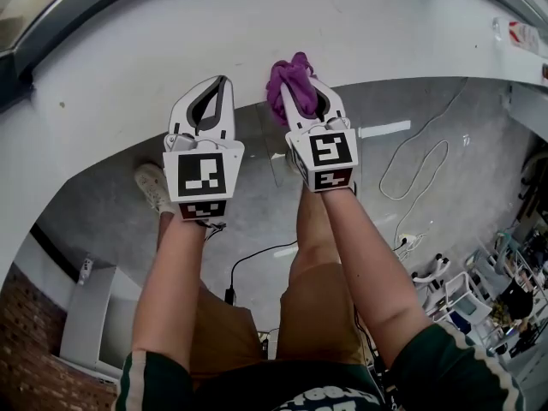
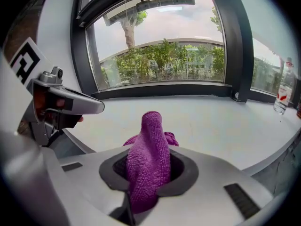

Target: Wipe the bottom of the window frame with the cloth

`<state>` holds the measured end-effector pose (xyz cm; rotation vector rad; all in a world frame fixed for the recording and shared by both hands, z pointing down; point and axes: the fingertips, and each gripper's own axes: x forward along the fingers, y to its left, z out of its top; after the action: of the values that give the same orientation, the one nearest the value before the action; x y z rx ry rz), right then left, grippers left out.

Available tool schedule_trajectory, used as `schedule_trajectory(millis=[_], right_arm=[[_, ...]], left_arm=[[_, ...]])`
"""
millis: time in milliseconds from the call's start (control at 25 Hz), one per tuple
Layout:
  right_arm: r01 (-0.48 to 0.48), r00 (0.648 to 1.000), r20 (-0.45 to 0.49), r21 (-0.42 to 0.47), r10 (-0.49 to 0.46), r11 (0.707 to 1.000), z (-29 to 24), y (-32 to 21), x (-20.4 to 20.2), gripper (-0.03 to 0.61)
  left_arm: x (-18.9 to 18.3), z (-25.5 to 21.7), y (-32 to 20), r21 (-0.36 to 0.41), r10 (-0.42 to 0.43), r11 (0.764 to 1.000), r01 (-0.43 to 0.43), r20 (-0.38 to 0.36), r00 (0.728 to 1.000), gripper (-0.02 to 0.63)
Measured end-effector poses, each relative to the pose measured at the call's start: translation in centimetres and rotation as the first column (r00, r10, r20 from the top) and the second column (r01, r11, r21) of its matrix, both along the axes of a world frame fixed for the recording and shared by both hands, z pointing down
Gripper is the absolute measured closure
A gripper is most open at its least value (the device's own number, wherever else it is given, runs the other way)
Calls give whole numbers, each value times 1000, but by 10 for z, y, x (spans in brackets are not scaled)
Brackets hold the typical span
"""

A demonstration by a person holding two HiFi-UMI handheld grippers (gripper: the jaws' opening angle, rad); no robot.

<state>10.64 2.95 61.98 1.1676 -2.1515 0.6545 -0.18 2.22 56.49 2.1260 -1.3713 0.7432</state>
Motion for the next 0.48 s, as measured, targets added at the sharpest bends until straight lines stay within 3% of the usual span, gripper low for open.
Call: schedule_trajectory(millis=[480], right_arm=[[40,999,-7,-8,-40,999,0,6,-42,492]], left_arm=[[-41,-1,9,-2,-72,997,72,-10,997,606]])
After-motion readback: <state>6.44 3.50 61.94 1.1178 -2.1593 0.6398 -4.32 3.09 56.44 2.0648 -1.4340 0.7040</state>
